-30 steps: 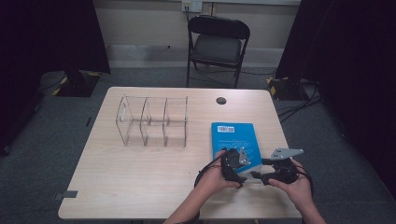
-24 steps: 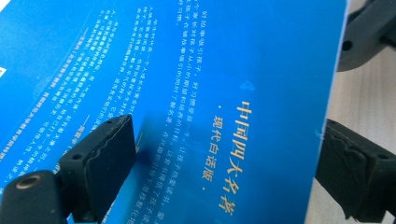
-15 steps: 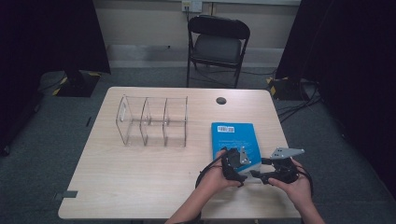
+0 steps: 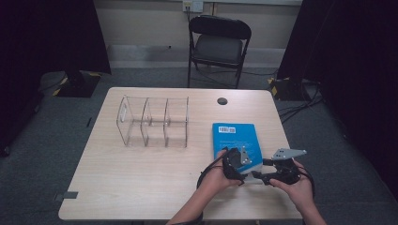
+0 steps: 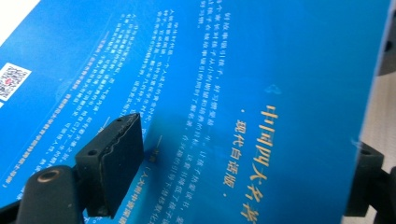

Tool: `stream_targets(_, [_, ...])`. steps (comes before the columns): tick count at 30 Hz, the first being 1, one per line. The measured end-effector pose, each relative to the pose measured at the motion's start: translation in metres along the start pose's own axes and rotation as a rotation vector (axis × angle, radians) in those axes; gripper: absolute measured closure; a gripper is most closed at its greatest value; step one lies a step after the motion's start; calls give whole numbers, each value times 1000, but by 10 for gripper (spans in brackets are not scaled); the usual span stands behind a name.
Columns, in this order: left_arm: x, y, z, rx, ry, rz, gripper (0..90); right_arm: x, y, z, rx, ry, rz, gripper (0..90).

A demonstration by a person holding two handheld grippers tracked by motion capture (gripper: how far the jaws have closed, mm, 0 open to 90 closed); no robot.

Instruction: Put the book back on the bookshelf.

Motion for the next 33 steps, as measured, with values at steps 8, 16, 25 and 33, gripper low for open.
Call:
stream_targets(8, [-1, 0, 0, 5, -9, 13, 179, -1, 0, 1, 7, -8, 3, 309])
stream_targets(16, [1, 3, 3, -6, -20, 11, 276, -4, 2, 3, 22, -17, 24, 318])
stream_targets(25, [2, 3, 3, -11, -33, -14, 279, -10, -1, 13, 0, -57, 27, 338])
stream_targets(33, [3, 1, 3, -10, -34, 1, 248, -6, 1, 10, 8, -52, 41, 385])
Point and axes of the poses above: each handheld gripper's, and its own axes: y roughly backward along the jaws, x roughly out of its top, z roughly to its right, the point moved 6 cm from there along -y, roughly forward along the jaws, and after that the axes turned 3 degrees about -x, right-handed, at the moved point
